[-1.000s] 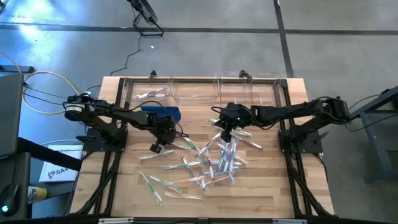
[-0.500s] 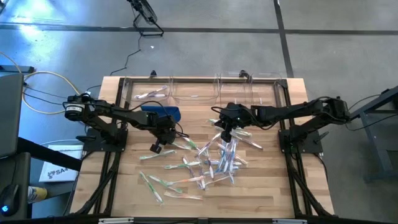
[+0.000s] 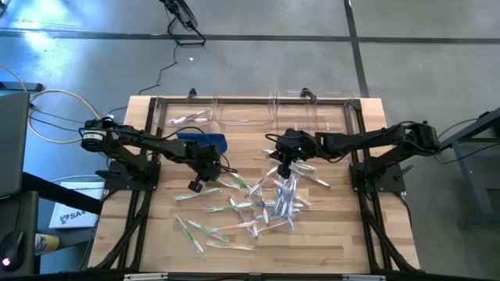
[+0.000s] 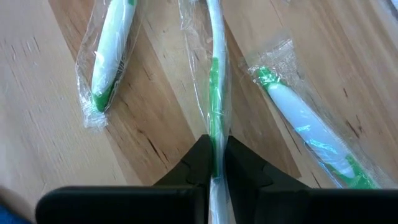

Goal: Pick & Place Toothbrushes
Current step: Put the green toothbrush into the middle left transparent bin

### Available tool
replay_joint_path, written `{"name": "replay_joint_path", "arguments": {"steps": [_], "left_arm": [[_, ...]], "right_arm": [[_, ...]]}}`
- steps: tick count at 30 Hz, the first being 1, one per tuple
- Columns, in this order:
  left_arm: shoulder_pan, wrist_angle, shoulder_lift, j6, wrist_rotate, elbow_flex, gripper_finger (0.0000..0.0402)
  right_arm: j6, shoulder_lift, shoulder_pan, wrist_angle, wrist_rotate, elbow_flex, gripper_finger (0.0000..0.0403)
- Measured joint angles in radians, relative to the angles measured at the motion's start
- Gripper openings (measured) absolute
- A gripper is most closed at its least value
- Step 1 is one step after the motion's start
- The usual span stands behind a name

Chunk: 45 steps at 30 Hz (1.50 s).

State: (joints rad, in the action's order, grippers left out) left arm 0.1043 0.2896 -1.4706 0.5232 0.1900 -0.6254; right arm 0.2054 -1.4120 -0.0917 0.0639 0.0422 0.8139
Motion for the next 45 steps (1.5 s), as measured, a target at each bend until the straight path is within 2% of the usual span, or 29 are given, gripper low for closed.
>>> {"name": "replay_joint_path", "arguments": {"steps": [11,23,31,37,41,45], "left_arm": [[0.000,0.086,0.120,0.029,-0.051,0.004,0.0025],[0.000,0.082,0.238,0.029,-0.100,0.003,0.0025],[0.000,0.078,0.356,0.022,-0.112,0.001,0.0012],[0.000,0.089,0.460,0.021,-0.219,-0.058,0.0012],[0.001,0.080,0.488,0.022,-0.395,-0.129,0.0012],[0.005,-0.008,0.487,0.038,-0.562,-0.183,0.0012]], "right_arm": [[0.000,0.000,0.000,0.006,0.000,0.000,0.0004],[0.000,0.000,0.000,0.010,-0.001,0.000,0.0004],[0.000,0.000,0.000,0.018,-0.002,0.000,0.0004],[-0.004,0.000,0.000,0.019,-0.024,0.000,0.0004],[-0.019,0.000,0.000,0.019,-0.020,0.000,0.0004],[-0.027,0.000,0.000,0.015,-0.018,0.000,0.0004]]}}
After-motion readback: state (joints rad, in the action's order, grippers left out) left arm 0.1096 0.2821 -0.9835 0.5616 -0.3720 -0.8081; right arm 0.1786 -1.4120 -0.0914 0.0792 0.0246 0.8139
